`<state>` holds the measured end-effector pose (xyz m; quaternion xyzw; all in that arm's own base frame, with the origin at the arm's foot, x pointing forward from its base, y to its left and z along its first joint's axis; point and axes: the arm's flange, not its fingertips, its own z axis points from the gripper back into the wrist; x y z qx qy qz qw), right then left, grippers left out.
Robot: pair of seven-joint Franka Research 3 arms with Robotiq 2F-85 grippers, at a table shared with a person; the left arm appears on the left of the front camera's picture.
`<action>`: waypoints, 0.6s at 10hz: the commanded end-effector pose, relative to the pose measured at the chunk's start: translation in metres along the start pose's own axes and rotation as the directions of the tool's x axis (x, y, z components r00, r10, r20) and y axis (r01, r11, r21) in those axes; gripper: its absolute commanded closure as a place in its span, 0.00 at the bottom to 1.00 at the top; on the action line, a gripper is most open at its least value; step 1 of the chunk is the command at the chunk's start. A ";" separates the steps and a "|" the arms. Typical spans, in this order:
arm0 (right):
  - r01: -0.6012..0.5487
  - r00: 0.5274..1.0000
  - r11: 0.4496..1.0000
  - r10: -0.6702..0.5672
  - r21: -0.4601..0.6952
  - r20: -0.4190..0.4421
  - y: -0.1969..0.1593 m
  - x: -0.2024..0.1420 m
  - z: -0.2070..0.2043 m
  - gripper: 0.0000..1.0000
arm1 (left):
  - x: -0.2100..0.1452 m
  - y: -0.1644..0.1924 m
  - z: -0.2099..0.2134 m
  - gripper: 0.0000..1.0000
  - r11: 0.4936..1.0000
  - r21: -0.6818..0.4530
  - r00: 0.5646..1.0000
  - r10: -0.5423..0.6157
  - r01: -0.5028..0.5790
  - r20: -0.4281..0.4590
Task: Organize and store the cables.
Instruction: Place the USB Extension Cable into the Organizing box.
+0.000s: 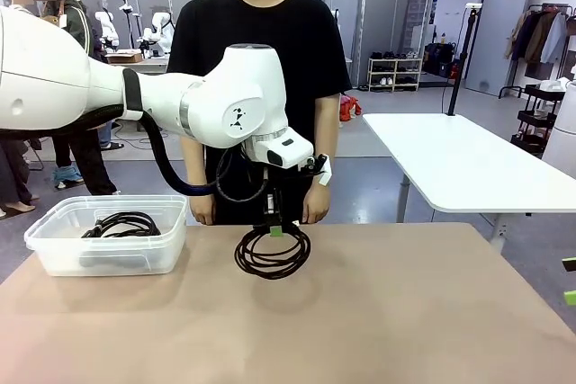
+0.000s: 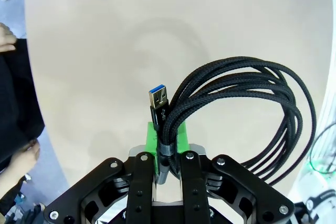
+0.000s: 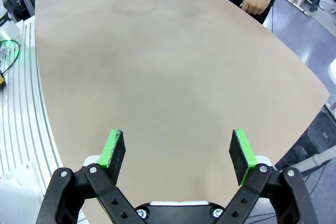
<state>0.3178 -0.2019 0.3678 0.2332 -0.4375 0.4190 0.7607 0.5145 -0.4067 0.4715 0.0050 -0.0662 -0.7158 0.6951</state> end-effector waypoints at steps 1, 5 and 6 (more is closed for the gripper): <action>0.000 1.000 1.000 0.000 -0.008 0.018 -0.001 0.000 -0.002 0.00 | -0.035 0.021 0.018 0.84 0.999 -0.029 0.999 -0.018 0.017 -0.029; 0.000 1.000 1.000 0.000 -0.008 0.018 -0.001 0.000 -0.002 0.00 | -0.163 0.059 0.069 0.84 0.991 0.072 0.992 -0.112 0.116 -0.054; 0.000 1.000 1.000 0.000 -0.008 0.018 -0.001 0.000 -0.002 0.00 | -0.195 0.065 0.077 0.84 0.985 0.099 0.990 -0.136 0.139 -0.041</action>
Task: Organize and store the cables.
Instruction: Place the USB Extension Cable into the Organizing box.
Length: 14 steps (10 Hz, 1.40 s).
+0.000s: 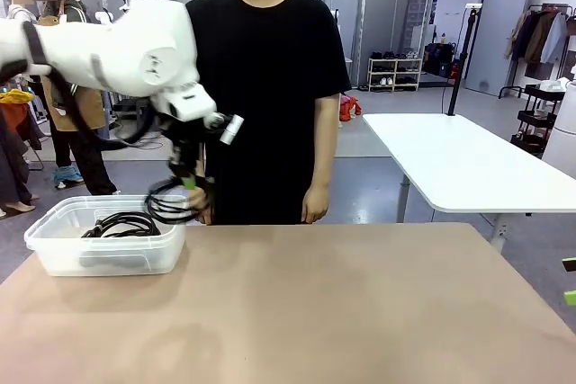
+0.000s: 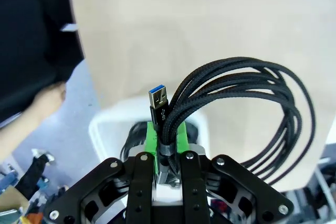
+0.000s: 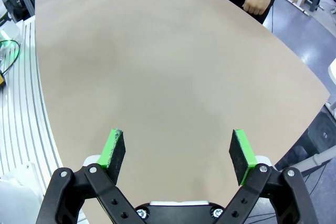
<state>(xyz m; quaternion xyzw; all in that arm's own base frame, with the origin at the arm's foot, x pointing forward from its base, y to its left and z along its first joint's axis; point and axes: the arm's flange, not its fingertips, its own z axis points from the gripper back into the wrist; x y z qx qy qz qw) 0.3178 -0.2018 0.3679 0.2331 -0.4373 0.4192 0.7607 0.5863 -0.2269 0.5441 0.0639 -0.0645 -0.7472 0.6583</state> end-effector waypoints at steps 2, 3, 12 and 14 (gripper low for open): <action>0.000 1.000 1.000 0.000 -0.008 0.018 -0.001 0.000 -0.002 0.00 | -0.074 -0.006 -0.002 0.84 0.996 0.066 0.996 0.062 -0.066 0.061; 0.000 1.000 1.000 0.000 -0.008 0.018 -0.001 0.000 -0.002 0.00 | -0.103 -0.003 -0.005 0.84 0.987 0.077 0.988 0.135 -0.140 0.073; 0.000 1.000 1.000 0.000 -0.008 0.018 -0.001 0.000 -0.002 0.00 | -0.218 0.041 -0.109 0.84 0.859 0.013 0.859 0.511 -0.511 0.028; 0.000 1.000 1.000 0.000 -0.008 0.018 -0.001 0.000 -0.002 0.00 | -0.225 0.049 -0.126 0.84 0.842 0.006 0.842 0.539 -0.539 0.028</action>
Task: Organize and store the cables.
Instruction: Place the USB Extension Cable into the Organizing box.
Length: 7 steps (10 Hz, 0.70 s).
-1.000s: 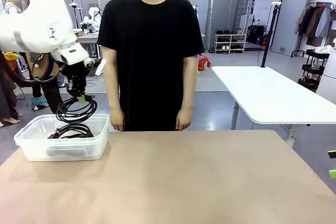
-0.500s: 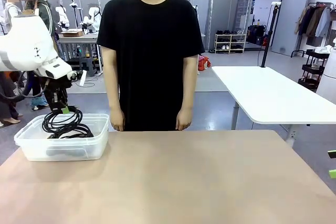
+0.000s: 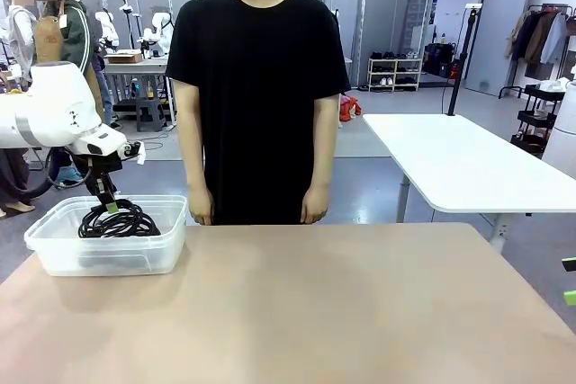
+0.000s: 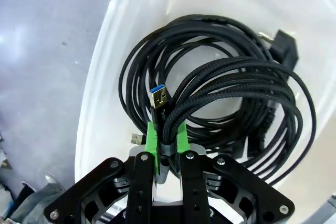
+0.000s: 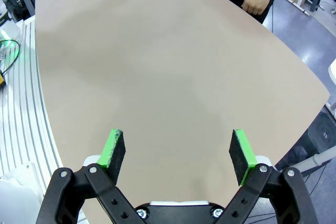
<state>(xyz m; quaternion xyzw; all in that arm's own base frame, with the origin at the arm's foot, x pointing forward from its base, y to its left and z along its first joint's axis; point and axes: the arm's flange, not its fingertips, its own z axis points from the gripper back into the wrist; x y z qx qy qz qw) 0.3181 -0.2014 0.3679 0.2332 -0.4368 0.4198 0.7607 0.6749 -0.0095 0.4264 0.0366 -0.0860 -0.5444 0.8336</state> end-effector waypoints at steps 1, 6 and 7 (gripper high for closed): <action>0.001 1.000 1.000 -0.001 -0.009 0.019 -0.001 0.000 -0.001 0.00 | 0.005 0.008 -0.001 0.84 1.000 -0.003 1.000 0.024 -0.024 -0.004; 0.001 1.000 1.000 -0.001 -0.009 0.019 -0.001 0.000 -0.001 0.00 | 0.000 0.009 -0.003 0.47 1.000 0.001 1.000 0.018 -0.018 0.003; 0.001 1.000 1.000 -0.001 -0.009 0.019 -0.001 0.000 -0.001 0.00 | 0.000 0.009 -0.003 0.41 1.000 0.003 1.000 0.014 -0.014 0.003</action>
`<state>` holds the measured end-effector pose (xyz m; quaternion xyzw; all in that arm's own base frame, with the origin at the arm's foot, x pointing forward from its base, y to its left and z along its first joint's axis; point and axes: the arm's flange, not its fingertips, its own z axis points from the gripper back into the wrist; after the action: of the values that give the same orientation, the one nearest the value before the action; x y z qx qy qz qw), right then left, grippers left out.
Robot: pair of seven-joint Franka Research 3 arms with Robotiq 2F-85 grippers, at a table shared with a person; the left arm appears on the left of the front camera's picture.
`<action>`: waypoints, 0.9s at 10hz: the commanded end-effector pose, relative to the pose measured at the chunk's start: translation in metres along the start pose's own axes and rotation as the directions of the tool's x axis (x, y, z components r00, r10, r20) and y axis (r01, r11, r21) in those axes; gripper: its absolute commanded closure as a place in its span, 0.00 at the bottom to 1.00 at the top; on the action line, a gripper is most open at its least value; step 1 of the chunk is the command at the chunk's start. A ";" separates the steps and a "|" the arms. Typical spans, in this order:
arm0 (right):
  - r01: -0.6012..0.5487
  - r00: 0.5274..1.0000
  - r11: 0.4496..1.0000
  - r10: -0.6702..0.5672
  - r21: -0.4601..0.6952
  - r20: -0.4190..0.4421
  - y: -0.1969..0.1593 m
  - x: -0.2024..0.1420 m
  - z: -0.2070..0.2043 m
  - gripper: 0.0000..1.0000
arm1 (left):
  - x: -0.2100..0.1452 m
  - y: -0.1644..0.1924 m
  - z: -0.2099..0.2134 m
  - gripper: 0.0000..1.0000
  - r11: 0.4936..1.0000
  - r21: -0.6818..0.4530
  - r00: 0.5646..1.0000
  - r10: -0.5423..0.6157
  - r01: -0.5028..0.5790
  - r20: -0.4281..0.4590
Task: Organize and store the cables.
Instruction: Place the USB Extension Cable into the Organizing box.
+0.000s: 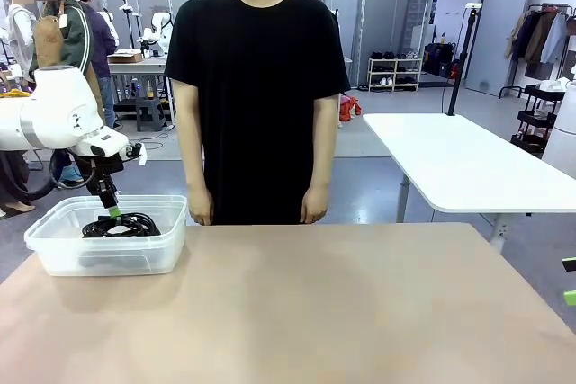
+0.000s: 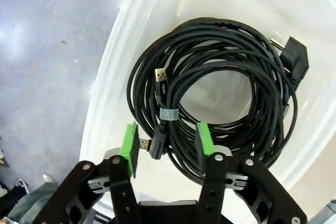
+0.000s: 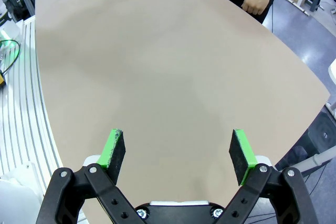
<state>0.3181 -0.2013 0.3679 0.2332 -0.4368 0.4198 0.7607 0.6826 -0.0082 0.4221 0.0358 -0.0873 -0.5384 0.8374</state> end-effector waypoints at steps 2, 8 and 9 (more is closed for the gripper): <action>0.001 1.000 1.000 0.000 -0.009 0.019 -0.001 0.000 -0.001 0.00 | -0.003 0.002 0.002 0.26 1.000 0.004 1.000 -0.005 0.005 0.003; 0.001 1.000 1.000 0.000 -0.009 0.019 -0.001 0.000 -0.001 0.00 | -0.003 0.001 0.001 0.00 1.000 0.001 1.000 0.004 -0.004 0.002; 0.001 1.000 1.000 0.000 -0.009 0.019 -0.001 0.000 -0.001 0.00 | -0.003 0.001 0.001 0.00 1.000 0.001 1.000 0.004 -0.004 0.002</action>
<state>0.3182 -0.2013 0.3680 0.2332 -0.4368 0.4199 0.7606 0.6803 -0.0032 0.4231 0.0343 -0.0877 -0.5352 0.8395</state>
